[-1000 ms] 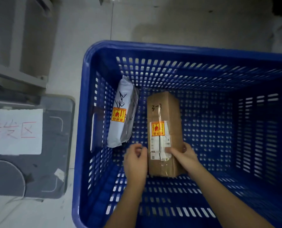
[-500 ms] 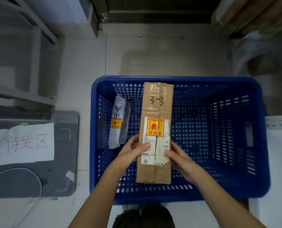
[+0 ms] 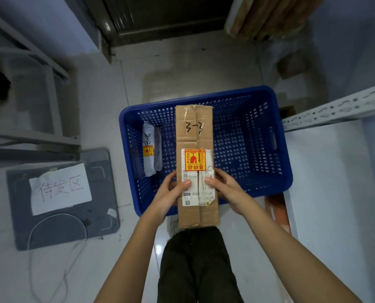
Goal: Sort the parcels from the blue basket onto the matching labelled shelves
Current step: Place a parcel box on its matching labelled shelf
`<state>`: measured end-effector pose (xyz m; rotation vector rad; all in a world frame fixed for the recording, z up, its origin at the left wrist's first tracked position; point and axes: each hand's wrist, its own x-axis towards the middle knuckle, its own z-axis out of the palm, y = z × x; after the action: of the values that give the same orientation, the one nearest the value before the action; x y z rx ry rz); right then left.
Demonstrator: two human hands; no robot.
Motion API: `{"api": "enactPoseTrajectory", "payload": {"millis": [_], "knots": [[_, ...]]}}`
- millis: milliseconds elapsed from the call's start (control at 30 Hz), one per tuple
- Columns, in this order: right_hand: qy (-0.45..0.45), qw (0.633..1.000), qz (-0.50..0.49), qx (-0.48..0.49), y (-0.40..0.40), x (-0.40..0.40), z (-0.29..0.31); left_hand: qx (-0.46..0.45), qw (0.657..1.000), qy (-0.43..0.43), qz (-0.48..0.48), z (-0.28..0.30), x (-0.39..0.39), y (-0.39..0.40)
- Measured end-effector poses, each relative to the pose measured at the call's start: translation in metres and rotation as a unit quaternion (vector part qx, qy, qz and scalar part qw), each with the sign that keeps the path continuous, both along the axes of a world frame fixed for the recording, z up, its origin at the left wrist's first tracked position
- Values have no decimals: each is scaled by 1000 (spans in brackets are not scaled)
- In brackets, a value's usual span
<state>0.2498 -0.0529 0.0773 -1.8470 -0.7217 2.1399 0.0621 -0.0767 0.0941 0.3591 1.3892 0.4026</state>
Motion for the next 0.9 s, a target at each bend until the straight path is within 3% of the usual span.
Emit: {"api": "enactPoseTrajectory", "payload": {"millis": [200,467,667,900], "knots": [[12,999,-37,27,-17,6,94,49,998,37,-17,96,17,-5],[7,993,-13,120,-28,56,202,113,990,10,-81,208,53,-9],[-3,986,-72,149,-49,81,251,147,980,7,-135,252,77,-14],[-19,967,-198,159,-90,72,280,187,942,-27,-279,280,77,4]]}}
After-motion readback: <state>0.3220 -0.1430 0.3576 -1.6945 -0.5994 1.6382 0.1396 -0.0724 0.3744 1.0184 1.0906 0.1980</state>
